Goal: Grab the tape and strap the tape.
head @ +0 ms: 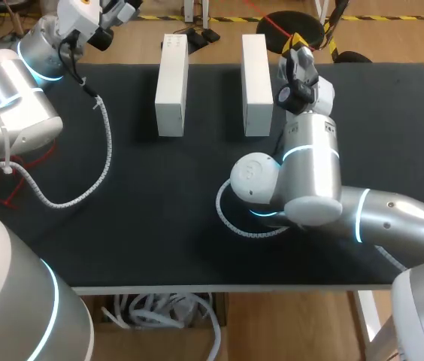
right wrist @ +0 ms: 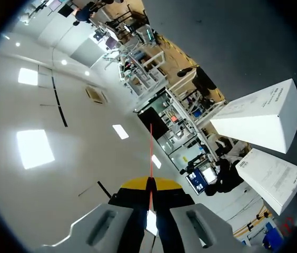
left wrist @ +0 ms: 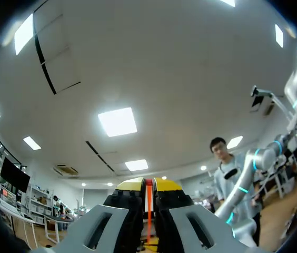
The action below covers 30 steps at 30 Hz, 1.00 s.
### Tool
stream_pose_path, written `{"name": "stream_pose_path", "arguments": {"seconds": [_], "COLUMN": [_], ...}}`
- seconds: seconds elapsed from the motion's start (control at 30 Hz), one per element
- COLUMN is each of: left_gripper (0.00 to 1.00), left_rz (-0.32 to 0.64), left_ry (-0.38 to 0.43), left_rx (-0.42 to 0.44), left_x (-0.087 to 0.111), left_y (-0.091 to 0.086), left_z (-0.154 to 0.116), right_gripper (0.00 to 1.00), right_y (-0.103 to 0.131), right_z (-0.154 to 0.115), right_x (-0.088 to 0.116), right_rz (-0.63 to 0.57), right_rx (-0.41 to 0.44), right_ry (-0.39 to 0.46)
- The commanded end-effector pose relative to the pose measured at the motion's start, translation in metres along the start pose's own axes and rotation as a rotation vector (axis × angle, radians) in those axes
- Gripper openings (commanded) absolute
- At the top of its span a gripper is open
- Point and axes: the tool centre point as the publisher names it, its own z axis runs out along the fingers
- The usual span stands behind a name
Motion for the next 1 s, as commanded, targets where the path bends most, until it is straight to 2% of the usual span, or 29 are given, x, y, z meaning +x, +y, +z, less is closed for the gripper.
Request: {"name": "stream_pose_path", "arguments": {"seconds": [0.03, 0.17, 0.4, 0.67, 0.83, 1.0], "left_gripper": [0.0, 0.0, 0.0, 0.0, 0.0, 0.0], "left_rz": [-0.055, -0.1, -0.204, -0.291, -0.299, -0.341], "left_ry": [0.063, 0.071, 0.07, 0.117, 0.121, 0.189], "left_rx": [-0.064, -0.154, -0.402, -0.628, -0.685, -0.77], "left_x": [-0.004, 0.003, 0.013, 0.017, 0.018, 0.017], "left_y": [-0.007, -0.012, -0.019, -0.021, -0.02, -0.018], "left_z": [0.0, -0.002, -0.003, 0.005, 0.009, 0.017], "right_gripper": [0.0, 0.0, 0.0, 0.0, 0.0, 0.0], "right_y": [0.002, 0.002, 0.002, 0.002, 0.002, 0.002], "right_z": [0.0, 0.0, 0.0, 0.0, 0.0, 0.0], "right_x": [0.0, 0.0, 0.0, 0.0, 0.0, 0.0], "right_rz": [-0.002, -0.002, -0.002, -0.002, -0.002, -0.002], "right_rx": [0.004, 0.004, 0.004, 0.004, 0.004, 0.004], "right_ry": [-0.001, -0.001, -0.001, -0.001, -0.001, -0.001]}}
